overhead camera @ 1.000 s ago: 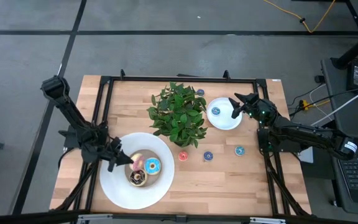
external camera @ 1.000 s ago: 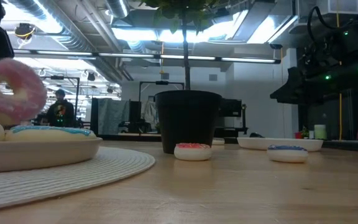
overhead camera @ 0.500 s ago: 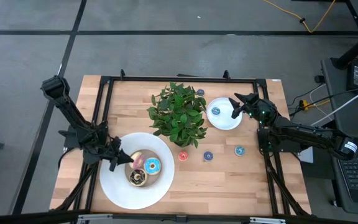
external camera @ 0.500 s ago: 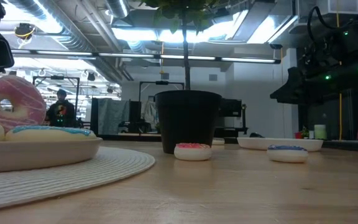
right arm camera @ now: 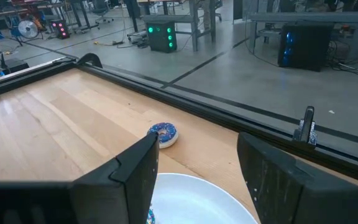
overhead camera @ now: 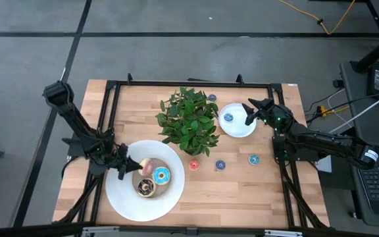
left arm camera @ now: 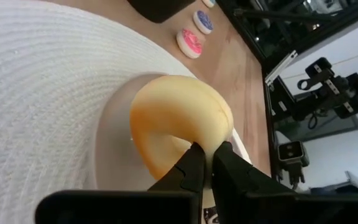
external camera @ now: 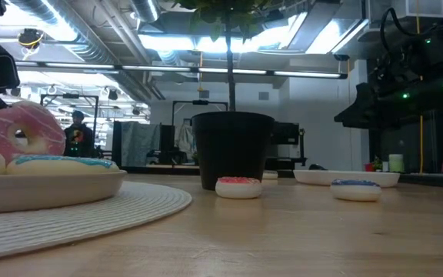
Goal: Pick & Place donuts
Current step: Put the large pink donut on the brown plate
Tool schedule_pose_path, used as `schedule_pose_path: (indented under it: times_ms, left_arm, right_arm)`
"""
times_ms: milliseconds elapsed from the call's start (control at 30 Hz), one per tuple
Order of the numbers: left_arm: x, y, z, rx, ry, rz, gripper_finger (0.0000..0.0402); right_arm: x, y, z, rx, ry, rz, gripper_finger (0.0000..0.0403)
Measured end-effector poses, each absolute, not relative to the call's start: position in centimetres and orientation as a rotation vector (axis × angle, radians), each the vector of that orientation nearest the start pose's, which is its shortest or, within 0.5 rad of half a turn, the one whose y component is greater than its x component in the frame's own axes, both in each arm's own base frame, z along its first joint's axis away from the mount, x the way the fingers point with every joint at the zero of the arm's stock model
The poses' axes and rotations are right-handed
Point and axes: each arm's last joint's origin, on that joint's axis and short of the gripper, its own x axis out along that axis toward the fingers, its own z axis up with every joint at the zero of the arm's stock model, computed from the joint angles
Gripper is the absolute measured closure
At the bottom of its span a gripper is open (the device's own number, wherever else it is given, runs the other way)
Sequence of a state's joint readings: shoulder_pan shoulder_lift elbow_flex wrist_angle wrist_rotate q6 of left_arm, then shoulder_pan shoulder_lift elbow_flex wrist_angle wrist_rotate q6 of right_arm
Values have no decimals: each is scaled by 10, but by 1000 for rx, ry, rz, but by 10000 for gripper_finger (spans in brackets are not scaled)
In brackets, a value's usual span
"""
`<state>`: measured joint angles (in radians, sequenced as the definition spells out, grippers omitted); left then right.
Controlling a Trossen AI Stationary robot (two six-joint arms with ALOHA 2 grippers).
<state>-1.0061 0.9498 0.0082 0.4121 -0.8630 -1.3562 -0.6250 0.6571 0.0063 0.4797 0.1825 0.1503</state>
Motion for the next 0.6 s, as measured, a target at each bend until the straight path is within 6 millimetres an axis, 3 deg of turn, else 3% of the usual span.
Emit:
schedule_pose_path:
  times_ms: [600]
  left_arm:
    - [97,-112,93,-995,346,133,381]
  right_arm:
    - [108,-84,148,181,110,-817,185]
